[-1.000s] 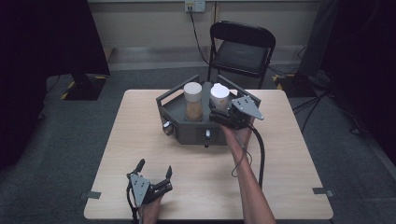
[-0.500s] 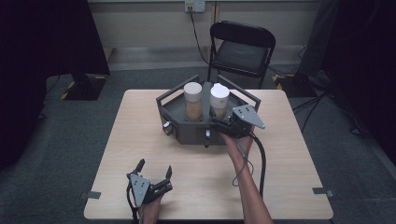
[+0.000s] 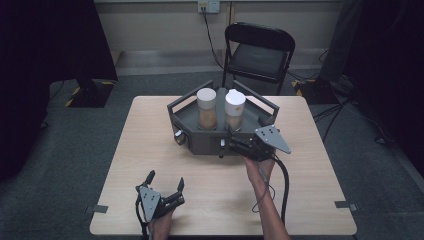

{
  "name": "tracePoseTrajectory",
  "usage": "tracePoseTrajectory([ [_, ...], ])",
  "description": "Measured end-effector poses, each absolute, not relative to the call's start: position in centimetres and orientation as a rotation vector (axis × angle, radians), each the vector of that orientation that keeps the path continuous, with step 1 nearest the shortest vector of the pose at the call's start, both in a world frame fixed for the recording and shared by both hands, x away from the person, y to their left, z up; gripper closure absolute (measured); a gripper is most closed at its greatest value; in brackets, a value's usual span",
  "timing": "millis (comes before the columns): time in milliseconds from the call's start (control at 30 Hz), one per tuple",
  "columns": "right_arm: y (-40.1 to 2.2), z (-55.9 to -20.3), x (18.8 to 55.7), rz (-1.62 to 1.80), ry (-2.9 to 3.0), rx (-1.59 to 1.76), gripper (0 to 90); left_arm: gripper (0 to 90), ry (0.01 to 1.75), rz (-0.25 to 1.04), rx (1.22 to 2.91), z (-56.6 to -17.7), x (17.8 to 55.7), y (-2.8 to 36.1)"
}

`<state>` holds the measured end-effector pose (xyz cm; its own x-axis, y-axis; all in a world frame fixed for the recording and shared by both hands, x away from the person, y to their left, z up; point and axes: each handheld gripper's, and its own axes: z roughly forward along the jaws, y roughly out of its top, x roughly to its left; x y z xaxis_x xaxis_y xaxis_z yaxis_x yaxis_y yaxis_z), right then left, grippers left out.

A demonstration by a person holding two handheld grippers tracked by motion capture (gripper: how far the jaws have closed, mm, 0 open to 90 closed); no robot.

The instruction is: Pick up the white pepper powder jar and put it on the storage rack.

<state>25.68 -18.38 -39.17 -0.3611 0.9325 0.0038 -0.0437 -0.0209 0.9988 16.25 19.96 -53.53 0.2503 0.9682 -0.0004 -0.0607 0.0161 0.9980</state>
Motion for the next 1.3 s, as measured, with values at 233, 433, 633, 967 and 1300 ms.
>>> tracePoseTrajectory([
  [233,-18.6,-39.7,24.2,1.516,1.428,0.965,0.0,1.7,0.981,1.045,1.266,-53.5,16.3,20.0],
  [433,-18.5,-40.3,23.3,1.498,1.400,0.947,0.0,1.8,0.981,1.045,1.267,-53.5,16.3,20.0],
  [633,-18.6,-40.6,22.5,1.493,1.395,0.955,0.0,1.8,0.981,1.045,1.267,-53.5,16.3,20.0],
  [967,-18.7,-41.5,21.0,1.476,1.372,0.951,0.0,1.7,0.981,1.045,1.266,-53.5,16.3,20.0],
  [1300,-19.1,-42.1,20.4,1.465,1.413,0.941,0.3,1.7,0.981,1.045,1.267,-53.5,16.3,20.0],
])
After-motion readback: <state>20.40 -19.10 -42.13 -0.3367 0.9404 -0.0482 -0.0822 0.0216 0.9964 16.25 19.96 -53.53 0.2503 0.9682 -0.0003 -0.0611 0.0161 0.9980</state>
